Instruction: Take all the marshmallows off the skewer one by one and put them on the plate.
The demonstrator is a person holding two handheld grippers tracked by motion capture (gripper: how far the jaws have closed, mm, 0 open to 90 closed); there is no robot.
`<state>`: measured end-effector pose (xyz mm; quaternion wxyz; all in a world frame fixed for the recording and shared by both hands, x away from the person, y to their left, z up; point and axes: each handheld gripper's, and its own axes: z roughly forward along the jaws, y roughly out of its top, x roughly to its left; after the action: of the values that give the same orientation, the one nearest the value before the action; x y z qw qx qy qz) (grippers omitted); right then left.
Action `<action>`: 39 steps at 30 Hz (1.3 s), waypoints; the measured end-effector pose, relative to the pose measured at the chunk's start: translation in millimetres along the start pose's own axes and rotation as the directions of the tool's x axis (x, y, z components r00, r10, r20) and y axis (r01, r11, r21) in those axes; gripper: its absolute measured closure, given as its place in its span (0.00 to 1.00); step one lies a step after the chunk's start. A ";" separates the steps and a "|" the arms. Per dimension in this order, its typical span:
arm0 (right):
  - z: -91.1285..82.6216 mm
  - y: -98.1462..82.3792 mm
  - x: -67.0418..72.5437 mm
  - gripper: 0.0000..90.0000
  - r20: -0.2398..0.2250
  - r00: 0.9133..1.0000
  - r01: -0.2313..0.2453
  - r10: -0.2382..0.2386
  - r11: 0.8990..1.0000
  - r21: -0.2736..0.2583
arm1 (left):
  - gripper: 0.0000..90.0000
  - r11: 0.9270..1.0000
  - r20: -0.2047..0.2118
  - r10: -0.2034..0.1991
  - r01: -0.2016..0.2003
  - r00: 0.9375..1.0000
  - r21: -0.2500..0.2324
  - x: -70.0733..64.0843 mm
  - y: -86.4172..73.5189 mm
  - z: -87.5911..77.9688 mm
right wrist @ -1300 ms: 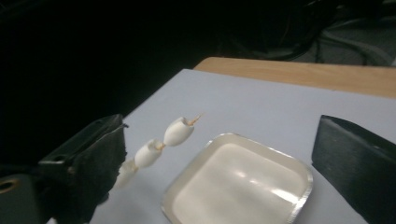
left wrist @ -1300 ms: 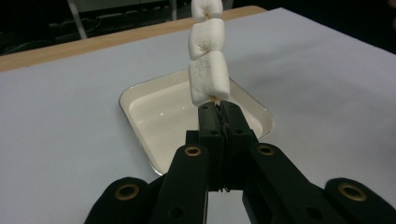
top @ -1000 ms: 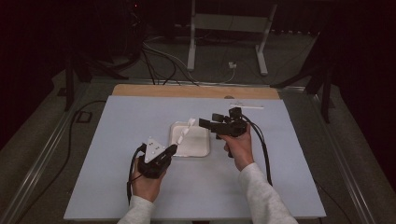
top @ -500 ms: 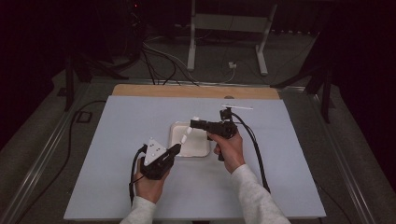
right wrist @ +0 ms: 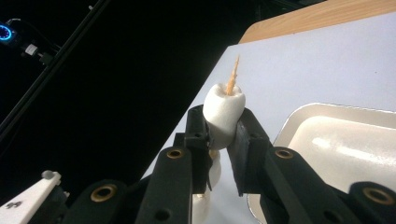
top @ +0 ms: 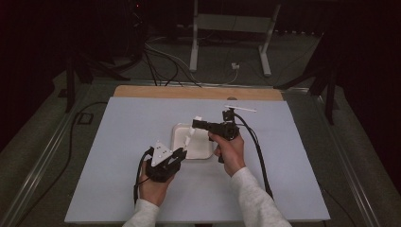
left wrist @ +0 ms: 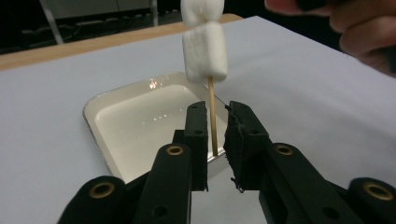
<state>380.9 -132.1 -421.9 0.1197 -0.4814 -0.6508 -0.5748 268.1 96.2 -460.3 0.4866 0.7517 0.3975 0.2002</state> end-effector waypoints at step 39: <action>27.4 -16.5 -2.7 0.90 0.075 0.997 0.033 -0.036 0.999 0.036 | 1.00 0.981 -0.077 -0.017 0.032 0.997 0.190 11.2 -15.7 9.1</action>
<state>380.5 -107.7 -442.8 0.0934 -0.4894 -0.6731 -0.5466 274.8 103.2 -479.4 0.3993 0.7820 0.4421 0.1833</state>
